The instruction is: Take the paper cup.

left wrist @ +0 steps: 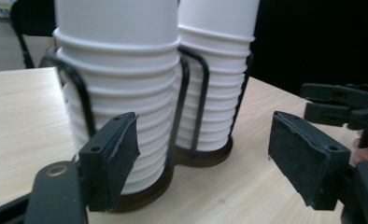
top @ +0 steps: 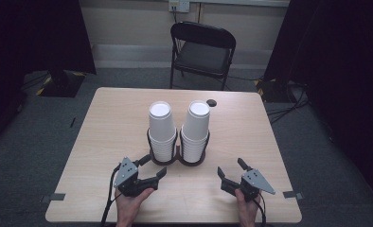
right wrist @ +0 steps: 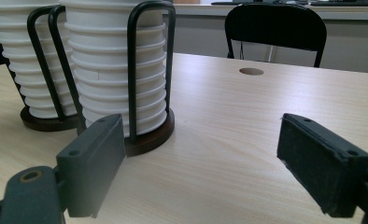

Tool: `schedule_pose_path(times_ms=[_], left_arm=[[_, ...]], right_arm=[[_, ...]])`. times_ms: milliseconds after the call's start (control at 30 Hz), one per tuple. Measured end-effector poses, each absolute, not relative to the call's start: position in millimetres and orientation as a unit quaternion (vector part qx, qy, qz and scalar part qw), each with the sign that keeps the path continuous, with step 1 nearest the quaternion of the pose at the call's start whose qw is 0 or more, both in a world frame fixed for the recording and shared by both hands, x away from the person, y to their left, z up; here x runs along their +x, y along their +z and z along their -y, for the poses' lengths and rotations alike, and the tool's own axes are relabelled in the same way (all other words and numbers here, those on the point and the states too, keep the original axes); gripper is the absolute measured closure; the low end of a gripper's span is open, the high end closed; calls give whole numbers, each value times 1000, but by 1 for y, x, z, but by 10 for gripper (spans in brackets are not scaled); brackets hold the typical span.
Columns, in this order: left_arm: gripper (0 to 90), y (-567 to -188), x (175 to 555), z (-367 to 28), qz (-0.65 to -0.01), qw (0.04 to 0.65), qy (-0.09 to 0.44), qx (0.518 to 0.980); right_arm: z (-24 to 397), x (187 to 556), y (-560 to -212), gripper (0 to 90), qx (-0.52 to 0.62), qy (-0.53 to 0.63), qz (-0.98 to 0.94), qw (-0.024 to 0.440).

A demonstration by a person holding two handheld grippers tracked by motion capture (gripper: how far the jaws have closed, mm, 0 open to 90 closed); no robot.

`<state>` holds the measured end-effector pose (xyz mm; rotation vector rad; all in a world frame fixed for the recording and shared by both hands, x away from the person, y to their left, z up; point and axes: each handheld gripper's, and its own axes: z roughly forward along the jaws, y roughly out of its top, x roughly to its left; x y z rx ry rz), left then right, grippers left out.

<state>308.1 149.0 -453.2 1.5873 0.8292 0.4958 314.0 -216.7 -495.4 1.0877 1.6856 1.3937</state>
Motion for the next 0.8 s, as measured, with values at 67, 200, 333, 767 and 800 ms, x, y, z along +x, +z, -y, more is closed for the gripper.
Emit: schedule_pose_path(times_ms=[67, 200, 333, 767, 800], left_arm=[[237, -449, 310, -147, -349, 597, 212, 691], [237, -438, 313, -142, -333, 598, 208, 698], [238, -426, 315, -133, -317, 606, 204, 701], [250, -394, 325, -111, -273, 619, 204, 707], [244, -391, 327, -109, -270, 619, 204, 709]], right_arm=[[217, 314, -495, 150, 421, 534, -648, 343], [217, 314, -495, 149, 427, 535, -644, 343], [217, 314, -495, 150, 425, 535, -643, 346], [217, 314, -495, 151, 425, 533, -644, 347], [217, 314, -495, 151, 426, 534, -643, 346]])
